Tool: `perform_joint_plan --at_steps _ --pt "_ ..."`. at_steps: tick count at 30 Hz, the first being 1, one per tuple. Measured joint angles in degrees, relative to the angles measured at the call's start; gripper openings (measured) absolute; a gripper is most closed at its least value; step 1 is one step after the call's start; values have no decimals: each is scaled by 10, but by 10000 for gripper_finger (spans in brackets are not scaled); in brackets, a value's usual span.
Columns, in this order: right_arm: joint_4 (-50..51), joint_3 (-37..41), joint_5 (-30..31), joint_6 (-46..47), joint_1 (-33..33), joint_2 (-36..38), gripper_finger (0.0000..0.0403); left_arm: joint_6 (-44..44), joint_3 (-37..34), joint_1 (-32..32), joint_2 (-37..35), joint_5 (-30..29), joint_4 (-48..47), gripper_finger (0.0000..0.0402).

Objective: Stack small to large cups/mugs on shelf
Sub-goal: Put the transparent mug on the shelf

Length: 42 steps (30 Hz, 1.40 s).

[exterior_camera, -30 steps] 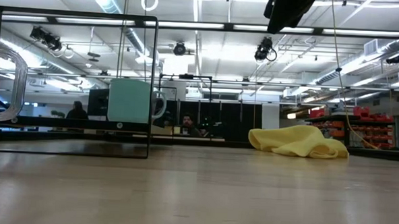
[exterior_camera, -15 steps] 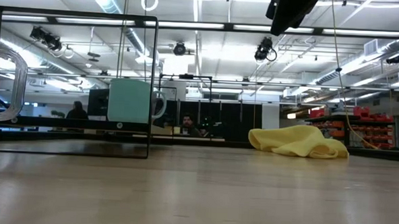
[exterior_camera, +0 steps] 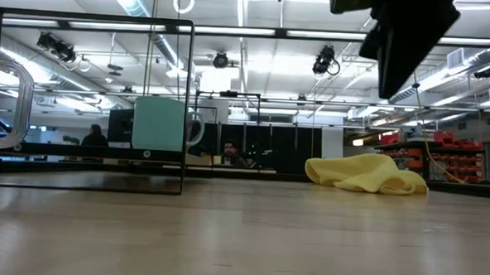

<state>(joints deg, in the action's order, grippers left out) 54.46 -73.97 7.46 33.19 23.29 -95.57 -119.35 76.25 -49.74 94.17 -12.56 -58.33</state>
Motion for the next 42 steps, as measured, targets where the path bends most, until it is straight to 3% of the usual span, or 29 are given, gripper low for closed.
perform_joint_plan --at_steps 7,17,25,42 --pt "-15 23 0 18 2 0 77 17 0 4 12 0 -7 38" --pt "-70 23 0 18 1 0 82 50 0 8 27 3 -25 40" --pt "-71 23 0 30 1 0 82 144 0 12 27 2 12 36" --pt "-80 23 0 44 2 0 83 122 -6 21 47 8 8 93"
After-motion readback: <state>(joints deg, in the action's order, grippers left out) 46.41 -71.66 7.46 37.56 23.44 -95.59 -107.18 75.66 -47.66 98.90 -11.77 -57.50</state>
